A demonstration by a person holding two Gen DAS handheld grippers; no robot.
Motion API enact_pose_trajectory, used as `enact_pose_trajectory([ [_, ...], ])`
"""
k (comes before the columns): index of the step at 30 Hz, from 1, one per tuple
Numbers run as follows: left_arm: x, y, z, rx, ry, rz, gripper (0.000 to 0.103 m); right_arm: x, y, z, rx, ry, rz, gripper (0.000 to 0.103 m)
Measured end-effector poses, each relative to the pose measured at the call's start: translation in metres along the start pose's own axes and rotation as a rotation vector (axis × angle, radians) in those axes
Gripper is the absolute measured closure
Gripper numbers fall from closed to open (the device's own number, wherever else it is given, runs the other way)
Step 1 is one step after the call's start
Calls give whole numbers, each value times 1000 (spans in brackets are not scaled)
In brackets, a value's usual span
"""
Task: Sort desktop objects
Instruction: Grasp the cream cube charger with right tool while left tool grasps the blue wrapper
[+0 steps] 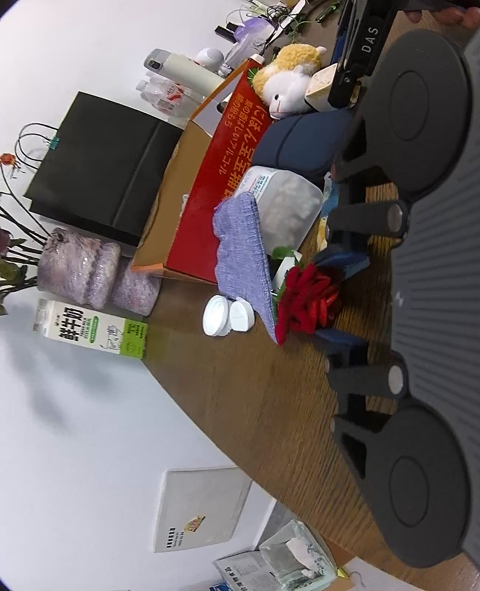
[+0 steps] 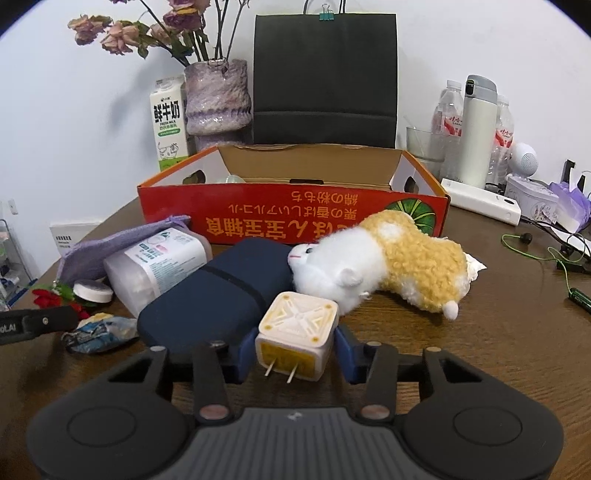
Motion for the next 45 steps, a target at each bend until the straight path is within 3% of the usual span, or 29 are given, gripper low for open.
enact_pose_trajectory([
  [8, -28, -8, 9, 20, -16, 57, 74, -21, -6, 12, 10, 26, 52, 64],
  [16, -45, -17, 28, 62, -73, 47, 74, -33, -12, 15, -6, 56, 72, 65],
  [26, -31, -17, 21, 18, -3, 18, 71, -39, -17, 23, 3, 52, 76, 65],
  [33, -36, -21, 21, 15, 48, 11, 41, -40, -20, 21, -16, 57, 71, 64],
  [34, -40, -21, 21, 17, 53, 25, 41, -39, -21, 21, -17, 57, 66, 65],
  [40, -72, -23, 39, 124, 25, 108, 39, -34, -24, 19, -28, 56, 35, 65],
  [45, -63, -24, 79, 287, -43, 73, 40, -29, -23, 20, -23, 64, 7, 65],
])
Point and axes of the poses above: each gripper's, at about its wrist camera, not at the fingertips, and x roughly the way its jaws point, z to its right, y to its top, the point moved 1 cm from there along x, roughly the way its jaws point, and after that the axes turned 1 degree about -x, right-handed, at the moved point
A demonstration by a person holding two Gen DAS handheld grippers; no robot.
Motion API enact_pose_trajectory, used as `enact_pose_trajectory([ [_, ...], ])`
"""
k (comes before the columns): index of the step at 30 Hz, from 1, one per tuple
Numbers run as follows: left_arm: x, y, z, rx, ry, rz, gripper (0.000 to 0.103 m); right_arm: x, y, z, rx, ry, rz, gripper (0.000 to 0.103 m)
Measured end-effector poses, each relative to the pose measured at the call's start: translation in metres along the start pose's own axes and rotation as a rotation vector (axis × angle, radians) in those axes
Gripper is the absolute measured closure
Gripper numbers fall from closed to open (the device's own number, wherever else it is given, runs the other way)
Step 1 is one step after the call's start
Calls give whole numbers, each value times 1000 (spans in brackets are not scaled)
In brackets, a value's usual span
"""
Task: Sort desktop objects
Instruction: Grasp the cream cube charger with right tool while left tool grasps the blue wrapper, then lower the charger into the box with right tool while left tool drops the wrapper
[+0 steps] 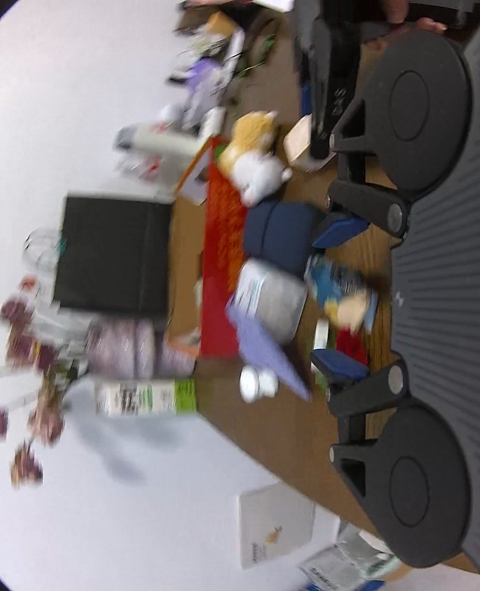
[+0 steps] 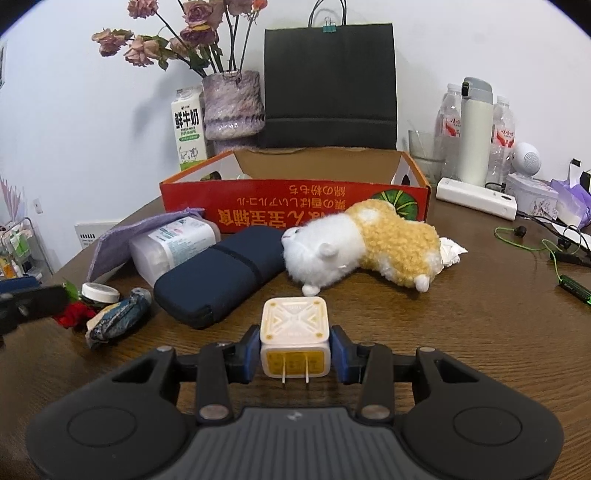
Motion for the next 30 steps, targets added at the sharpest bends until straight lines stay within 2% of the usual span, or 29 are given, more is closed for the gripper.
enact_pose_trajectory([
  [4, 34, -4, 13, 12, 7, -93, 46, 1, -1, 1, -11, 8, -7, 65],
  [8, 55, -9, 11, -7, 56, -133, 48, -1, -2, 1, -35, 24, -2, 65],
  [9, 57, -9, 11, -2, 68, -130, 59, -1, -3, 1, -36, 28, -2, 65],
  [10, 58, -7, 10, -2, 73, -129, 78, -1, -2, 1, -34, 33, -2, 65],
  [12, 55, -3, 8, -18, 53, -123, 92, -3, -2, 2, -30, 39, 8, 65],
  [18, 27, 10, 7, -44, 16, -16, 93, -17, 2, 10, -11, 50, 71, 66],
  [23, 7, 38, 14, -43, -42, 69, 93, -26, 20, 19, -14, 50, 120, 66],
  [27, 14, 71, 23, -37, -76, 125, 93, -24, 49, 25, -22, 45, 162, 66],
  [30, 33, 97, 29, -53, -89, 153, 93, -16, 75, 30, -17, 34, 205, 66],
])
Point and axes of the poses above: each gripper's, at about its wrist camera, not at the fingertips, and x roughly the way its jaws point, z to its right, y to its top, the point moved 1 cm from there along x, roughly the way its jaws point, and after that the axes turned 1 degree about -x, right-handed, at the moved point
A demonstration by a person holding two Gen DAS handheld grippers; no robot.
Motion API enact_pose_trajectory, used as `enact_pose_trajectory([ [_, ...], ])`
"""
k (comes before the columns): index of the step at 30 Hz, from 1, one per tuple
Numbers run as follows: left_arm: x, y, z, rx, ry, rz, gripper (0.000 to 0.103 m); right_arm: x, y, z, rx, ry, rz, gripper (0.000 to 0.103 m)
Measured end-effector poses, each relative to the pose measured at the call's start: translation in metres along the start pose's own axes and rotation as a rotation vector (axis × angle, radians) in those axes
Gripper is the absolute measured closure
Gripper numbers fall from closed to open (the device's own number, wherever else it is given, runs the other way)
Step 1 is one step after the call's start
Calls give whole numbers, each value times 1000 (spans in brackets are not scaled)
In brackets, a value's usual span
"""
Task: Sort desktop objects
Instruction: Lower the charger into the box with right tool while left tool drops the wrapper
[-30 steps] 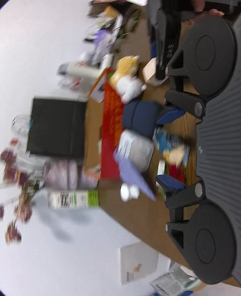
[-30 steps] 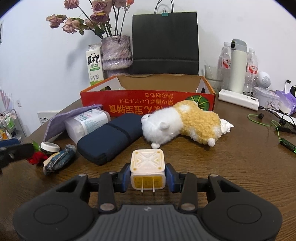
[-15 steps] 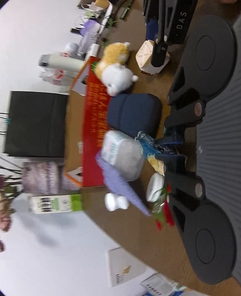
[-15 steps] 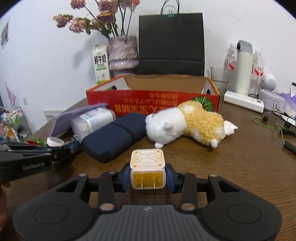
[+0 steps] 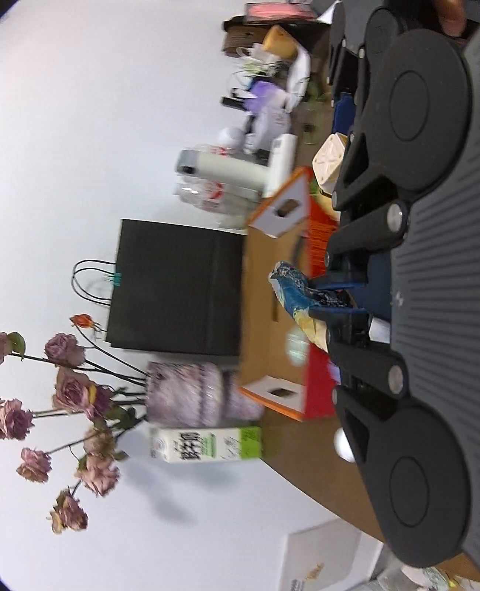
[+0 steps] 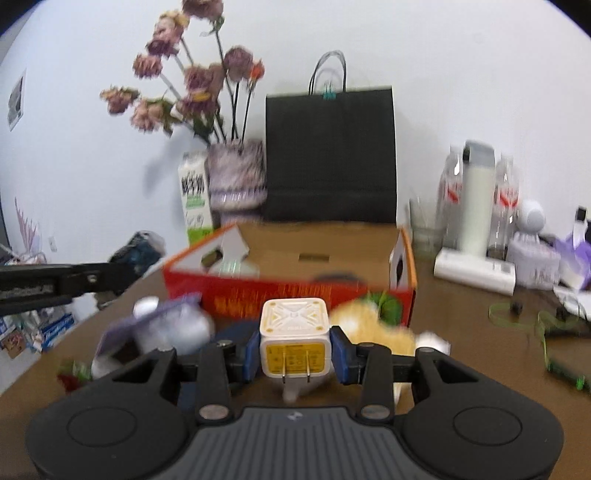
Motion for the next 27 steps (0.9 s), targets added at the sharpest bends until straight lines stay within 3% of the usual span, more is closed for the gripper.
enact_pose_trajectory([
  [7, 86, 34, -8, -157, -16, -15, 93, 65, 51, 20, 89, -33, 59, 66],
  [12, 146, 33, -24, -243, -7, -89, 93, 128, 61, 29, 120, -38, 14, 66],
  [16, 171, 30, -35, -255, 4, -132, 93, 166, 58, 30, 111, -25, -50, 65],
  [21, 178, 30, -41, -257, 21, -146, 91, 178, 52, 30, 97, -33, -89, 65],
  [23, 177, 30, -41, -261, 34, -152, 84, 178, 51, 31, 100, -40, -95, 64],
  [24, 177, 29, -42, -263, 39, -154, 65, 177, 51, 31, 96, -46, -96, 60],
  [25, 176, 29, -42, -263, 44, -155, 38, 177, 53, 31, 91, -57, -104, 41],
  [26, 174, 29, -42, -268, 57, -146, 26, 175, 53, 31, 88, -70, -105, 19],
  [27, 171, 30, -43, -272, 87, -134, 10, 172, 54, 32, 86, -81, -95, 14],
])
Point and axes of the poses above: each gripper's, at about its wrist camera, not at the fingertips, and x roughly the way its jaws point, z to its right, y to its top, the point moved 1 cm from there along x, roughly the way its jaws point, and after that the axes turned 1 degree about -x, right-handed, at the moved point
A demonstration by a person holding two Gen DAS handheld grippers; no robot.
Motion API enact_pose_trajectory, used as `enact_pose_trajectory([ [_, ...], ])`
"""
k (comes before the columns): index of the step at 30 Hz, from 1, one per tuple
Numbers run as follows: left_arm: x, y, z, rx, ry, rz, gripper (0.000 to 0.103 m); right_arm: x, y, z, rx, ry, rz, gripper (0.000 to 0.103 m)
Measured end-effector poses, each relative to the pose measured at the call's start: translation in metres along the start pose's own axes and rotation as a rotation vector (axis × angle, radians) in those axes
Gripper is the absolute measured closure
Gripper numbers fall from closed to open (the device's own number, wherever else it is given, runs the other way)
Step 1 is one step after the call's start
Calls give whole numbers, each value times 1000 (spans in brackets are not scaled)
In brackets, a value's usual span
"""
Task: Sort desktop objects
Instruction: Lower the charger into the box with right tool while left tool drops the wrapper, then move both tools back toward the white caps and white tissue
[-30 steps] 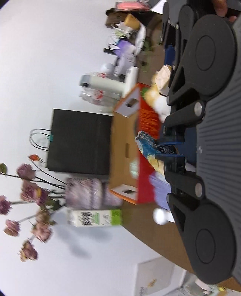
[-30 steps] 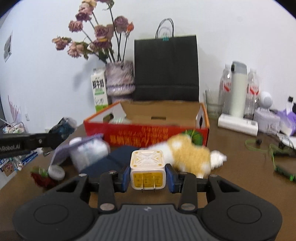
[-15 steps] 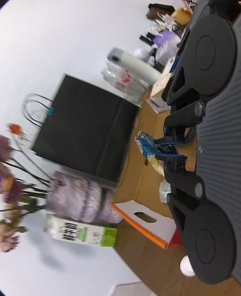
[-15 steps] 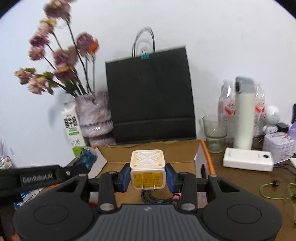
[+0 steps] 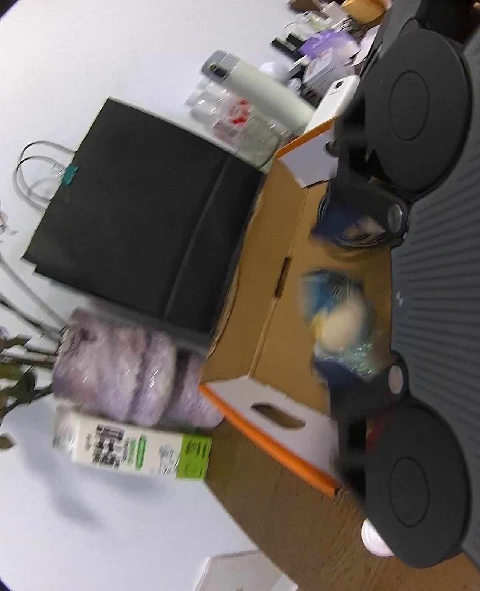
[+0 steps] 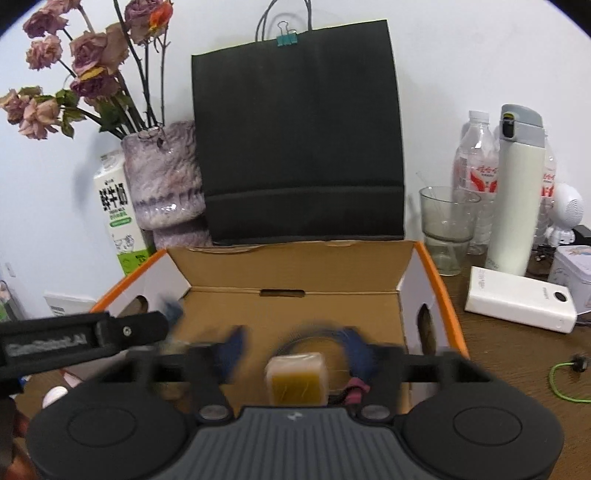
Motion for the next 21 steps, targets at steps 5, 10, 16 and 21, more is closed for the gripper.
enact_pose_trajectory([
  [5, -11, 7, -3, -25, 8, 23, 0, -12, 6, 5, 0, -2, 7, 4],
  [10, -21, 8, 1, -11, 3, 9, 0, -29, 5, 5, -27, -14, 13, 4],
  [16, -54, 2, 3, 21, -25, 40, 0, -61, -4, 20, -24, -27, 29, 3],
  [21, -89, -2, -14, 21, -15, 69, 0, -87, -20, 39, -20, -75, 24, 3],
])
Point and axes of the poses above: each gripper's, at about its wrist camera, not at the fingertips, and x roughly the way its jaws point, z to its right, y to its top, the point moved 1 cm from there along x, roughly the way its jaws point, and after that the axes turned 1 degree about -x, right-handed, at the moved point
